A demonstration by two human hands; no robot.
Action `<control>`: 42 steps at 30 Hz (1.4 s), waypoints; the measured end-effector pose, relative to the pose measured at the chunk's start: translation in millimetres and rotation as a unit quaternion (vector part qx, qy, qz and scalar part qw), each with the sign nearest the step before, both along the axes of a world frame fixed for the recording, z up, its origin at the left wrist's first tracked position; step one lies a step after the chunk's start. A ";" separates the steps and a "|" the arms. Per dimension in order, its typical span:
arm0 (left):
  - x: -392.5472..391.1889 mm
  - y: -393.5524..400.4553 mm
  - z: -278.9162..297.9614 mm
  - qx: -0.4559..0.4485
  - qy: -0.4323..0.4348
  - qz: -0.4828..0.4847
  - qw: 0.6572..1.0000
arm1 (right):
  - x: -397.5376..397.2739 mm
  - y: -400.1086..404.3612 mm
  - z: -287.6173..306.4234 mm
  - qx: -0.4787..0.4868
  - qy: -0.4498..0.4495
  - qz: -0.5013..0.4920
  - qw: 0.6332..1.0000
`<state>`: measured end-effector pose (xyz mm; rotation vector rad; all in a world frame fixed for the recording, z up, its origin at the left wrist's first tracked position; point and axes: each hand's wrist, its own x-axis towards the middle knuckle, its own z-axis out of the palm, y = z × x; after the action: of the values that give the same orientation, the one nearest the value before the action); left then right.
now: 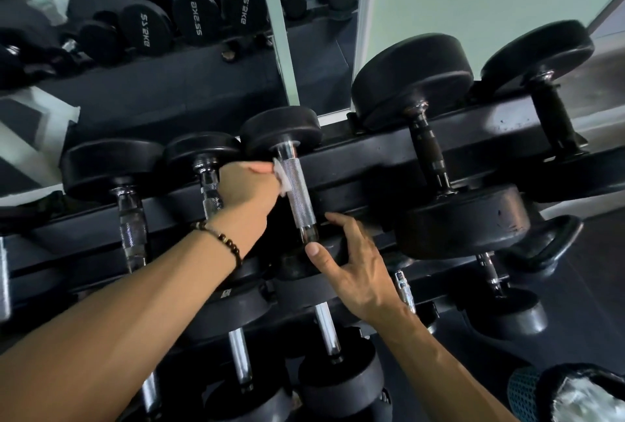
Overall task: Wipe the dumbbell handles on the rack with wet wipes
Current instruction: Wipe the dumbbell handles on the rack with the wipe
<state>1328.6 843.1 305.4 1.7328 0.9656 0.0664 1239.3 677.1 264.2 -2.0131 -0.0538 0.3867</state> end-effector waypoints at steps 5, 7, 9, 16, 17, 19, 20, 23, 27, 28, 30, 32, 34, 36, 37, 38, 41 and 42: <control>7.2 -2.6 -2.2 0.030 -0.039 0.020 0.999 | 1.3 -1.3 1.0 0.005 -0.003 0.014 1.000; -9.5 -0.9 -1.6 0.022 -0.023 -0.016 0.999 | 0.7 -2.8 1.0 0.001 -0.005 0.024 1.000; -23.6 2.8 5.2 0.026 -0.016 -0.039 0.999 | 1.8 -4.9 4.7 -0.010 -0.002 0.035 0.999; -82.1 9.3 46.4 0.043 -0.070 -0.148 0.986 | 27.6 21.7 49.8 0.028 -0.192 0.111 0.975; -89.4 13.5 51.9 0.033 -0.086 -0.157 0.983 | 29.8 27.3 57.4 0.044 -0.179 0.118 0.976; -104.0 24.5 59.1 -0.003 -0.122 -0.159 0.980 | 29.4 36.3 65.7 0.070 -0.147 0.129 0.978; -110.9 30.2 60.9 -0.021 -0.133 -0.157 0.978 | 27.7 40.3 67.4 0.079 -0.131 0.130 0.980; -127.2 44.4 60.5 -0.073 -0.135 -0.178 0.972 | 17.9 54.4 68.5 0.105 -0.087 0.098 0.986; -135.5 64.6 59.7 -0.078 -0.164 -0.246 0.952 | 10.8 74.7 68.5 0.113 -0.067 0.069 0.989; -135.0 71.7 57.9 -0.035 -0.169 -0.263 0.949 | 10.2 79.6 68.4 0.108 -0.073 0.059 0.990; -133.9 88.1 50.7 0.092 -0.170 -0.286 0.939 | 9.5 89.8 68.6 0.090 -0.081 0.029 0.992; -133.0 102.6 42.8 0.230 -0.148 -0.316 0.908 | 10.6 96.9 66.8 0.069 -0.085 -0.002 0.994; -135.2 118.1 35.2 0.312 -0.076 -0.380 0.868 | 7.7 107.1 62.2 0.037 -0.088 -0.041 0.995; -135.6 129.7 26.4 0.332 -0.021 -0.433 0.837 | 5.4 114.3 58.5 0.022 -0.085 -0.069 0.994; -134.4 132.9 22.7 0.338 -0.012 -0.452 0.826 | 5.7 117.4 57.6 0.014 -0.082 -0.078 0.993; -132.7 135.0 19.2 0.341 -0.012 -0.467 0.816 | 7.5 120.7 57.1 0.002 -0.088 -0.084 0.993; -128.6 139.4 12.9 0.341 -0.022 -0.495 0.799 | 24.8 136.1 55.5 -0.034 -0.143 -0.076 0.986; -128.5 140.0 11.5 0.347 -0.023 -0.503 0.791 | 31.6 143.3 55.4 -0.042 -0.157 -0.064 0.985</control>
<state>1200.1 983.2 317.0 2.7154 -0.1896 -0.2657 1270.9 820.4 319.6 -2.1324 -0.1052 -0.0136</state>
